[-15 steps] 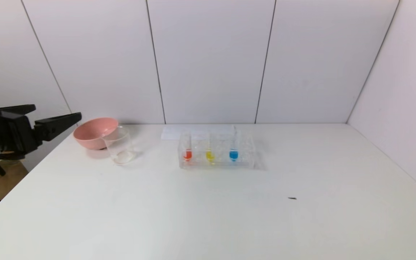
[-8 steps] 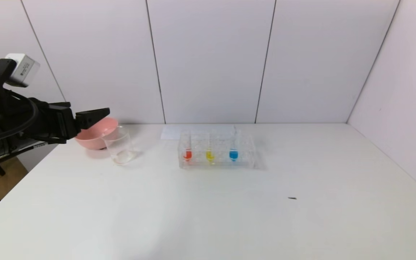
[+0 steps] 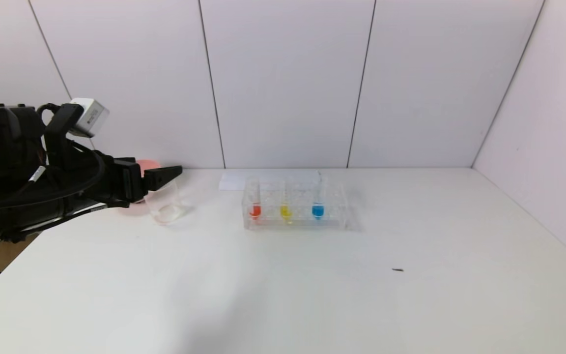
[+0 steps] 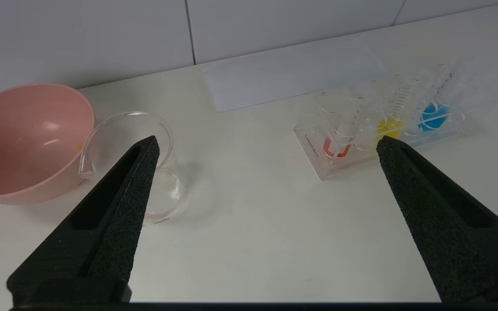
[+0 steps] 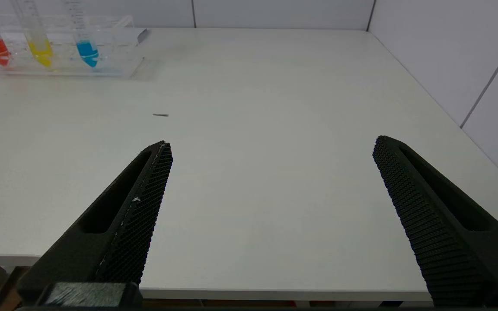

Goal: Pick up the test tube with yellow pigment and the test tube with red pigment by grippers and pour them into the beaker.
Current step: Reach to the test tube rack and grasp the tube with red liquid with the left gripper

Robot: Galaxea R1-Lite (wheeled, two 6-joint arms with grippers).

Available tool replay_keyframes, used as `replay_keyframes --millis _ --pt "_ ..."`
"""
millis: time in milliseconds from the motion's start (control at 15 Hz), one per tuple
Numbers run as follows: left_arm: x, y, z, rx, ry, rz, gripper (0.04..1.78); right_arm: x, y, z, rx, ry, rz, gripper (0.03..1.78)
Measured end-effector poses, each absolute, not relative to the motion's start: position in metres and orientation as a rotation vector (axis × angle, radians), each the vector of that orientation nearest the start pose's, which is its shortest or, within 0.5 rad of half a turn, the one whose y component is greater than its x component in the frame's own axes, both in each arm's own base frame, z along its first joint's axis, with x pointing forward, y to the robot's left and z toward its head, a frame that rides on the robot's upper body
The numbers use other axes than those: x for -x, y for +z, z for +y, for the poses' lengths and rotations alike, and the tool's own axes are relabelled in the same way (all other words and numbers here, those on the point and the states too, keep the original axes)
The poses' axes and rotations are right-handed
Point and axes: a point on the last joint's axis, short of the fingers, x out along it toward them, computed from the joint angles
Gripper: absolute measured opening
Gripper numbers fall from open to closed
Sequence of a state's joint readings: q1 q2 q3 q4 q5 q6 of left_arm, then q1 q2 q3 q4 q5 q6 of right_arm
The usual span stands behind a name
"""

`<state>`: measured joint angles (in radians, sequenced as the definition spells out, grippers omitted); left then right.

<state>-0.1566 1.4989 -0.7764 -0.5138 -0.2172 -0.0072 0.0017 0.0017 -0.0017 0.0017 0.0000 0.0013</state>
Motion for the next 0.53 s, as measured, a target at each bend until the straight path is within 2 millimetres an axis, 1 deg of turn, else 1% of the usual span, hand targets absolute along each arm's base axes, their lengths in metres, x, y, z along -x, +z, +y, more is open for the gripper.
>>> replay_keyframes --millis 200,533 --pt "-0.262 0.211 -0.057 0.017 -0.370 0.201 1.76 0.023 0.076 0.000 -0.002 0.000 0.002 1.70" --pt "-0.268 0.194 -0.076 0.006 -0.421 0.188 1.76 0.023 0.076 0.000 -0.001 0.000 0.002 1.70"
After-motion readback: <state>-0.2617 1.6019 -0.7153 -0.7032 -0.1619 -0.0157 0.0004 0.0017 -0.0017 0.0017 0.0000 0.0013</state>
